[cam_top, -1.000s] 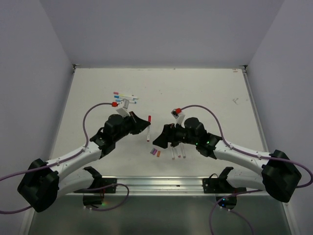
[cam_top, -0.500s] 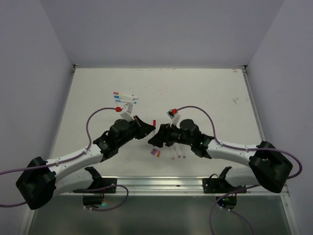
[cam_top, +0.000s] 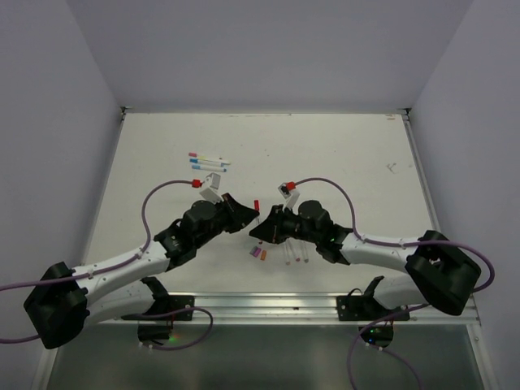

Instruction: Open the pen caps

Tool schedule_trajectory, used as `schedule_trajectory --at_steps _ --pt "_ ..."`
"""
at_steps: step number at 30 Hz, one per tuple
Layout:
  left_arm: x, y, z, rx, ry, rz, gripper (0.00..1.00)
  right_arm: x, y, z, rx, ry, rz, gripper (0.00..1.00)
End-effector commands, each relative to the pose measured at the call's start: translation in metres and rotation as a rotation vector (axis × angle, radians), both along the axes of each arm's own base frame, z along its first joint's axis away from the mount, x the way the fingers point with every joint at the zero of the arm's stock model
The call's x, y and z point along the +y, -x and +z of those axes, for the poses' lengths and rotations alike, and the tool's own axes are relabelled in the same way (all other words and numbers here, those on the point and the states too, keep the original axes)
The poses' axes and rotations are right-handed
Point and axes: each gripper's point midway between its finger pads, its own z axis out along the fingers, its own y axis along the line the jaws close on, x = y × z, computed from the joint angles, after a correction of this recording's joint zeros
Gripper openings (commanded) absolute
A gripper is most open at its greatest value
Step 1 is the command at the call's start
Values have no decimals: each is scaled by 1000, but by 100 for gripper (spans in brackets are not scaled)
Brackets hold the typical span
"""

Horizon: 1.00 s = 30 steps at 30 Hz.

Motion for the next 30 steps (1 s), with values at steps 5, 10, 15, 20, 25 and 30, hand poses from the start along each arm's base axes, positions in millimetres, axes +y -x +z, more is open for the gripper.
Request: schedule_trajectory --at_steps 5,10,15,20,25,30 --pt "6 -16 21 -78 -66 56 36 -2 12 18 -28 -40 34 0" --pt "3 -19 23 -81 -73 53 39 -3 20 19 -13 -49 66 0" --pt "0 -19 26 -88 -63 43 38 -2 25 18 2 -58 91 0" --pt "-3 -19 27 -94 -65 27 31 1 29 21 3 -77 111 0" --pt "-4 -17 29 -102 -64 13 15 3 28 22 11 -87 113 0" --pt "-6 -14 27 -100 -75 -10 0 5 24 24 9 -81 105 0"
